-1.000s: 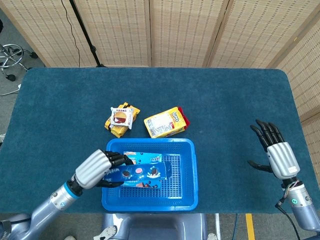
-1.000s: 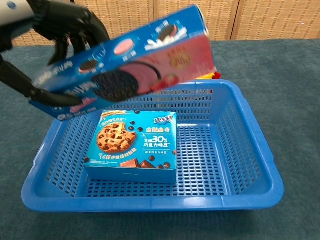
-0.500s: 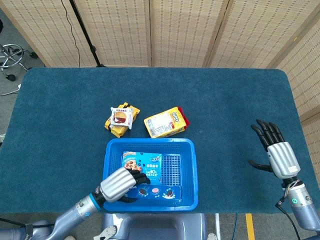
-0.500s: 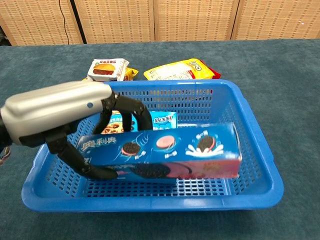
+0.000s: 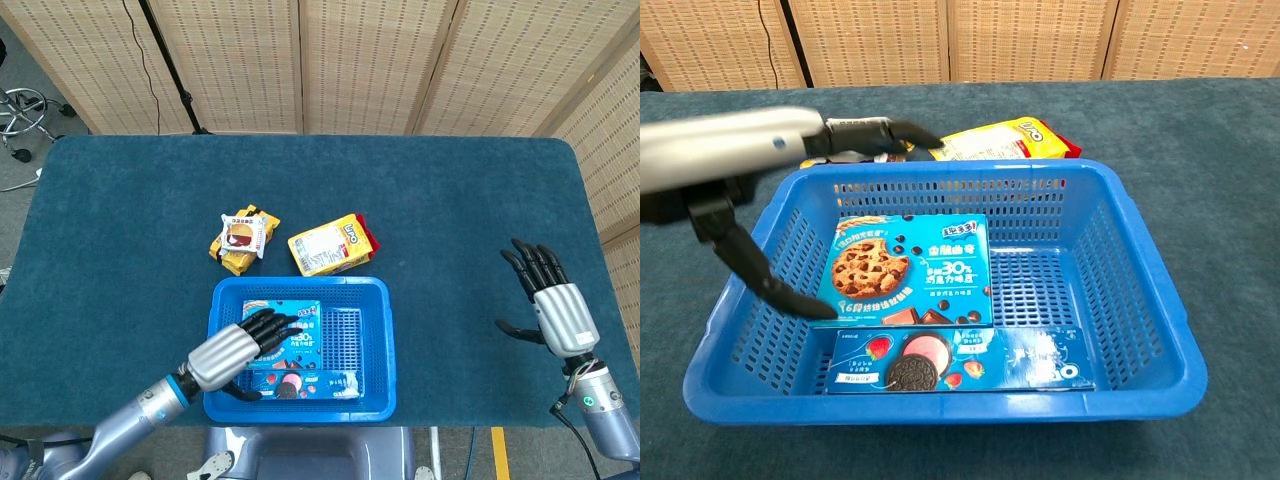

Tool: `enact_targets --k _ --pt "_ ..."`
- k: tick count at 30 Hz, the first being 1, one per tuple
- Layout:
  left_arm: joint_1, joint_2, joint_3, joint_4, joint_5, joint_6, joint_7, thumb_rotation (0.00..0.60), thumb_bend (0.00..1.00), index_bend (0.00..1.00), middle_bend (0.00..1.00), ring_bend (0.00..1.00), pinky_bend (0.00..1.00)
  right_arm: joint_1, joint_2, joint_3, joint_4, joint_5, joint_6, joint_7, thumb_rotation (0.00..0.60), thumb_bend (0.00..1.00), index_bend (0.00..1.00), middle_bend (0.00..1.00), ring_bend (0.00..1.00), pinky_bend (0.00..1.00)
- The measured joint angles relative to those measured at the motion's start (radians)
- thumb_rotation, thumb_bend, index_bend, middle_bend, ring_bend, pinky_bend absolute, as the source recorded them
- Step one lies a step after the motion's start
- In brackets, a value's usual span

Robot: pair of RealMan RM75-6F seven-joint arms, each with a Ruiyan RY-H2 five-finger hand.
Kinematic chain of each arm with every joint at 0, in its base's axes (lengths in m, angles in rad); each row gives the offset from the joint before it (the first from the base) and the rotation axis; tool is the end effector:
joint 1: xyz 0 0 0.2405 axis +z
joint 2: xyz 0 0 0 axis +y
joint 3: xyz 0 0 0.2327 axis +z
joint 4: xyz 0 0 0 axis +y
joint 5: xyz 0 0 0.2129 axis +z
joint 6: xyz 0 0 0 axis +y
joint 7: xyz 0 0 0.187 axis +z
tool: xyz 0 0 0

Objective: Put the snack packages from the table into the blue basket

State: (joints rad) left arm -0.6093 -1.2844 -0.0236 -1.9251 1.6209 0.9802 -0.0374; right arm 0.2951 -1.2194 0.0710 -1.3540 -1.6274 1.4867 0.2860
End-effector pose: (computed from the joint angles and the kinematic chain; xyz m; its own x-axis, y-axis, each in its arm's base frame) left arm -0.0654 0.2433 -0.0059 0.2576 0.4777 0.8399 0.7937 -0.6004 0.0980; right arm -0.2551 -0.2882 0.1352 0.2776 0.0575 0.9590 -0.9072 -0.3127 0.2814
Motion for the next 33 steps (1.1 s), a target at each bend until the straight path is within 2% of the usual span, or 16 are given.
enact_targets --k 3,9,13,16,25,33 --pt "0.005 0.058 -0.042 0.015 -0.022 0.052 -0.098 0.6 0.0 0.0 0.0 0.0 0.0 0.0 -0.001 0.0 -0.002 -0.002 0.0 -0.003 0.6 0.0 0.0 0.0 0.0 0.03" --pt "-0.003 0.105 -0.115 0.088 -0.165 0.048 -0.193 0.6 0.0 0.0 0.0 0.0 0.0 0.001 -0.001 0.0 -0.002 -0.002 -0.003 -0.004 0.6 0.0 0.0 0.0 0.0 0.03" --pt "-0.029 0.108 -0.151 0.205 -0.246 -0.005 -0.25 0.6 0.0 0.0 0.0 0.0 0.0 0.002 -0.002 0.001 -0.002 0.0 -0.007 -0.004 0.6 0.0 0.0 0.0 0.0 0.03" --pt "-0.052 0.088 -0.165 0.305 -0.262 -0.03 -0.266 0.6 0.0 0.0 0.0 0.0 0.0 0.004 -0.003 0.001 -0.002 0.0 -0.009 -0.006 0.6 0.0 0.0 0.0 0.0 0.03" --pt "-0.143 -0.033 -0.18 0.529 -0.277 -0.121 -0.254 0.6 0.0 0.0 0.0 0.0 0.0 0.007 -0.007 0.0 -0.001 0.002 -0.02 -0.014 0.6 0.0 0.0 0.0 0.0 0.03" --pt "-0.233 -0.102 -0.197 0.642 -0.375 -0.249 -0.12 0.6 0.0 0.0 0.0 0.0 0.0 0.011 -0.011 0.008 0.012 0.026 -0.04 -0.017 0.6 0.0 0.0 0.0 0.0 0.03"
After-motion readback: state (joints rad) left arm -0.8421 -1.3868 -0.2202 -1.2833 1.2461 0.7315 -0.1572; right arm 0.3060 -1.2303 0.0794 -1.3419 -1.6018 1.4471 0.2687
